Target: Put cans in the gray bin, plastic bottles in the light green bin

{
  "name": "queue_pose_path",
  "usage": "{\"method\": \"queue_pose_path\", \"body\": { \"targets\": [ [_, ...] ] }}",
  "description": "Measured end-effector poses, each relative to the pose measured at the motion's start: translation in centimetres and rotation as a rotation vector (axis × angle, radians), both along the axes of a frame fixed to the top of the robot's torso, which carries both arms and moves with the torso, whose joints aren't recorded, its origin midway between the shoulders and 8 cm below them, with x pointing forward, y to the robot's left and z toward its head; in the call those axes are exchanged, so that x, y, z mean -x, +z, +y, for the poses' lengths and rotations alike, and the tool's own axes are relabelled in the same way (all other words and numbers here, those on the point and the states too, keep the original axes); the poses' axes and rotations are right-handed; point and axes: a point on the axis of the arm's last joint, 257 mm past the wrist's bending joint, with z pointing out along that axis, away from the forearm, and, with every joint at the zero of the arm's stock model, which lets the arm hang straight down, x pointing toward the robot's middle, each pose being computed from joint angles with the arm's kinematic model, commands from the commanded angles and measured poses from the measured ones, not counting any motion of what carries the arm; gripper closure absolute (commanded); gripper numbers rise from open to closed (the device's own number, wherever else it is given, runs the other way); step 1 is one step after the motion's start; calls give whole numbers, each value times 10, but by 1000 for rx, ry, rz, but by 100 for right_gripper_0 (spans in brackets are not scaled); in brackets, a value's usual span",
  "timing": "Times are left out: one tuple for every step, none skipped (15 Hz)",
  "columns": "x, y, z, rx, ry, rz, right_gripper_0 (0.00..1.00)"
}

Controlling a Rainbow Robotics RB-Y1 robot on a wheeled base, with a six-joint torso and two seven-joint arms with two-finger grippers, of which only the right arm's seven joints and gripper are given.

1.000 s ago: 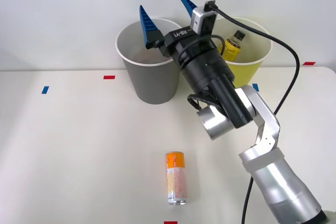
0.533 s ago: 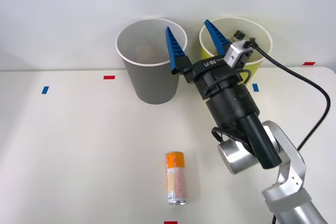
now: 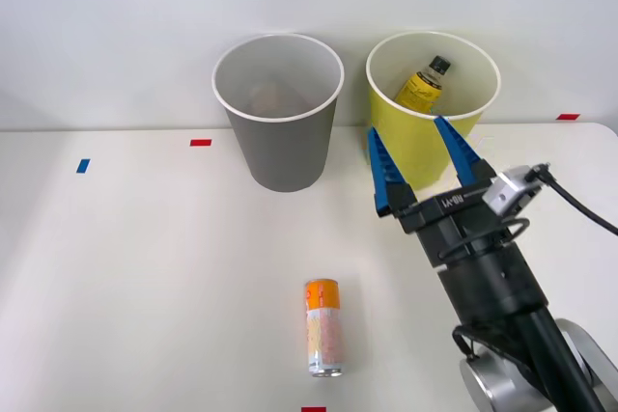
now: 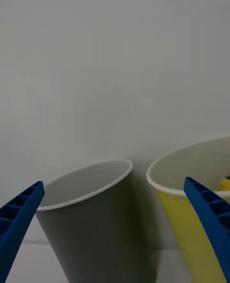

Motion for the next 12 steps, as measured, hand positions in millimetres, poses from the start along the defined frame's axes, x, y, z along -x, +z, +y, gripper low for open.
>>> {"method": "queue_pose_path", "body": {
  "targets": [
    [11, -11, -10, 5, -19, 9, 0],
    [20, -21, -20, 15, -40, 21, 0],
    [31, -36, -30, 27, -66, 42, 0],
    [41, -48, -39, 42, -91, 59, 0],
    [50, -56, -46, 58, -117, 68, 0],
    [59, -65, -51, 90, -153, 73, 0],
    [71, -76, -58, 119, -195, 87, 0],
    [81, -84, -63, 140, -229, 96, 0],
    [88, -91, -66, 159, -260, 107, 0],
    [95, -98, -68, 186, -290, 119, 0],
    [100, -104, -71, 206, -316, 134, 0],
    [105, -111, -74, 220, -338, 151, 0]
  ]
}}
